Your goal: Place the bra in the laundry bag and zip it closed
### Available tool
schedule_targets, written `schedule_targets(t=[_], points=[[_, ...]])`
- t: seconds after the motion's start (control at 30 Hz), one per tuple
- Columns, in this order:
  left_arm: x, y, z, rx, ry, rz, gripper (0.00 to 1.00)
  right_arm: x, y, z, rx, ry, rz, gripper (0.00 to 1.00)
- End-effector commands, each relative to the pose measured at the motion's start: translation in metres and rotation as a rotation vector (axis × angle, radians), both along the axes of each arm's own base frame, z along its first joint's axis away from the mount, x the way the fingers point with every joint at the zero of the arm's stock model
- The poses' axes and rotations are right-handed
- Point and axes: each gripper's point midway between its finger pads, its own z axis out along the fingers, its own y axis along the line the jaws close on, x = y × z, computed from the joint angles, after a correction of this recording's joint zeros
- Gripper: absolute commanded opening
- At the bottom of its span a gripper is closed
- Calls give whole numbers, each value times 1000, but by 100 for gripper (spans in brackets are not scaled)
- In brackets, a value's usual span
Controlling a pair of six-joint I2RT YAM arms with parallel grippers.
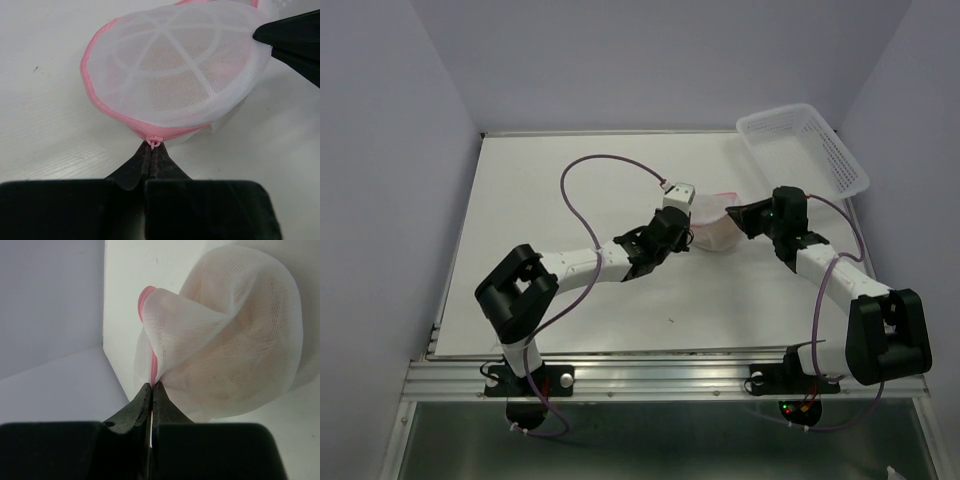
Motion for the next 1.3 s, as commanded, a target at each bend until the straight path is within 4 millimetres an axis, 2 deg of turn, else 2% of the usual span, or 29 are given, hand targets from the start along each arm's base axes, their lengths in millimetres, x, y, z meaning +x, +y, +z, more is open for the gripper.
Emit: schedule_targets(t=[0.0, 0.17, 0.2, 0.23, 0.27, 0.3, 0.33, 0.37, 0.43, 0.47, 0.53, 0.57, 0.6, 0.67, 0.7, 0.73, 0.83, 0.87, 0.93, 1.03, 1.07, 1.1, 1.13, 1.2, 1.27], points=[[-3, 9, 30, -18, -64, -44, 0, 18, -31, 27, -93, -98, -107, 1], [-14, -1, 38, -18, -63, -161, 0, 20, -30, 33, -202, -135, -34, 1], [-16, -3, 41, -24, -61, -177, 0, 21, -29, 32, -230, -142, -9, 5], [-17, -2, 43, -17, -53, -182, 0, 19, -19, 30, -287, -164, 98, 13], [-15, -1, 45, -20, -44, -167, 0, 19, -13, 30, -330, -185, 166, 26], [-13, -7, 58, -54, -30, -172, 0, 19, -7, 36, -358, -207, 232, 50], [-16, -6, 51, -39, 17, -184, 0, 13, 6, 34, -414, -249, 379, 60], [-15, -13, 57, -79, 52, -211, 0, 9, 11, 37, -477, -283, 472, 74], [-19, -13, 53, -84, 123, -240, 0, -1, 22, 41, -529, -366, 612, 84], [-23, -16, 53, -110, 158, -283, 0, -4, 20, 49, -572, -399, 625, 88], [-23, -15, 58, -120, 171, -292, 0, -13, 11, 49, -707, -427, 675, 100], [-22, -13, 59, -121, 171, -287, 0, -14, 7, 56, -750, -455, 675, 100], [-20, -10, 65, -124, 164, -278, 0, -19, 3, 72, -846, -535, 693, 100], [-24, -6, 69, -118, 175, -295, 0, -36, 17, 81, -886, -670, 826, 100], [-26, -7, 75, -126, 175, -314, 0, -47, 20, 76, -898, -684, 902, 100], [-27, -2, 76, -113, 186, -315, 0, -54, 23, 81, -981, -774, 988, 100], [-29, 3, 85, -87, 203, -334, 0, -60, 22, 95, -1099, -898, 1019, 100], [-25, 5, 91, -79, 186, -316, 0, -65, 24, 100, -1119, -934, 1040, 100], [-23, 10, 92, -75, 206, -298, 0, -79, 38, 110, -1123, -1038, 1107, 100], [-24, 8, 100, -97, 217, -314, 0, -89, 53, 109, -1093, -1100, 1197, 100], [-26, 7, 102, -105, 223, -325, 0, -95, 61, 95, -1060, -1078, 1260, 100], [-25, 7, 102, -104, 222, -322, 0, -97, 66, 91, -1062, -1083, 1300, 100], [-25, 7, 101, -106, 231, -312, 0, -96, 72, 93, -1092, -1110, 1324, 100], [-26, 8, 98, -106, 247, -307, 0, -92, 89, 82, -1145, -1066, 1365, 100], [-30, 8, 97, -110, 262, -315, 0, -75, 96, 85, -1237, -1032, 1355, 100]])
